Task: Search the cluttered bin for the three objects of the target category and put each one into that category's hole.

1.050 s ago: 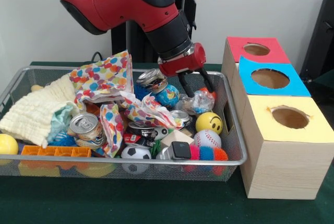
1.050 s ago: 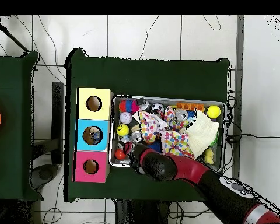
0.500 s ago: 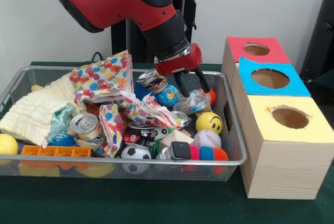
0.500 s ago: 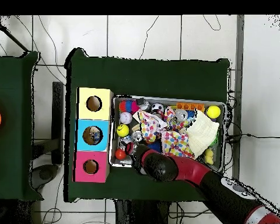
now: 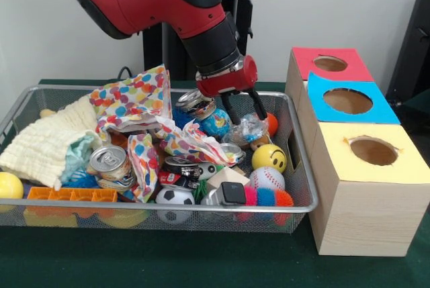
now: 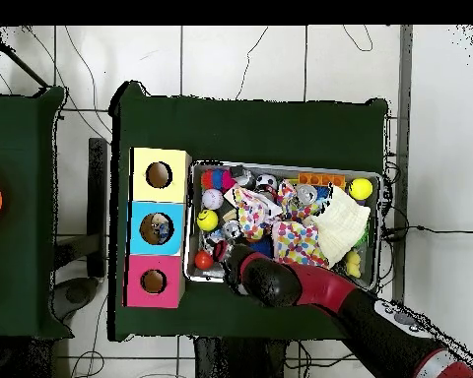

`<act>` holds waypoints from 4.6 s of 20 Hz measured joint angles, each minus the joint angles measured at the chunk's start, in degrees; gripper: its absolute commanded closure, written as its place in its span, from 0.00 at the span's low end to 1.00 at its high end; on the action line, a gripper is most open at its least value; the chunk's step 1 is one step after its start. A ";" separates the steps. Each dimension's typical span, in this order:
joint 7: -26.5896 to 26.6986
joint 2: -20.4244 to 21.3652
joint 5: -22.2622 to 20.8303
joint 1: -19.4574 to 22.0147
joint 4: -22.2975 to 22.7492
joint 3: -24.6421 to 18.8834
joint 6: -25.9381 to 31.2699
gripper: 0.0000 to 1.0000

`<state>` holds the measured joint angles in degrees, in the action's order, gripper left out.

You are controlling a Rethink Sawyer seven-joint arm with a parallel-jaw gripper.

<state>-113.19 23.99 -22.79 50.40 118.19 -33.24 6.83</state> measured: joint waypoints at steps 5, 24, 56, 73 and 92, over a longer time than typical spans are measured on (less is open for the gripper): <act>0.00 0.49 0.00 -1.17 -0.02 1.56 -0.02 0.00; 0.00 3.20 0.00 -3.86 -0.07 5.12 -0.01 0.00; 0.00 7.59 0.59 -3.29 -0.01 5.26 0.80 0.00; 0.00 8.13 3.41 -7.26 1.24 8.45 0.78 0.00; -2.51 8.55 16.15 -8.37 9.70 14.07 -10.54 0.00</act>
<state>-115.70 32.54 -6.63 42.03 127.89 -19.16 -3.71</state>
